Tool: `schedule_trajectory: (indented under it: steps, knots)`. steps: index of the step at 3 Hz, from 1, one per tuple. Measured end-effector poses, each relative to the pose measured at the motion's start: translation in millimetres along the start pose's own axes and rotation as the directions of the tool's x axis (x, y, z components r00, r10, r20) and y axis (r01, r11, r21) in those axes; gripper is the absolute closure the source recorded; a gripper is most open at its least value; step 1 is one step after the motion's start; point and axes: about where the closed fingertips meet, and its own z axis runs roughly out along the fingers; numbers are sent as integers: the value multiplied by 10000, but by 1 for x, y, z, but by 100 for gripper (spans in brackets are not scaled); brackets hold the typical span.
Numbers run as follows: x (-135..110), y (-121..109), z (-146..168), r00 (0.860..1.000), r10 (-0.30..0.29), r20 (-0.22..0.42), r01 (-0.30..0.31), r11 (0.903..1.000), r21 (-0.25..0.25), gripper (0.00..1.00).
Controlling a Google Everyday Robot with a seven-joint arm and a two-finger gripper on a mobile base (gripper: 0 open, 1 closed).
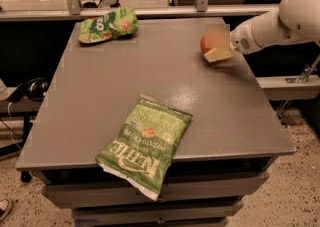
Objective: Move apple near green jalapeno chip bag
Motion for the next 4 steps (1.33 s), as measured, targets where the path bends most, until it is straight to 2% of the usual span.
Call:
schedule_trajectory:
  steps: [1,2,3,4]
  knots:
    - [-17,12,-33,9988,-379,310,396,9976,-565,100]
    - [-27,30,-75,9967,-627,519,694,9878,-1395,100]
    - [-15,69,-108,9969,-714,337,778,9599,-2692,100]
    - [6,114,-128,9947,-1023,130,998,9232,-3712,100]
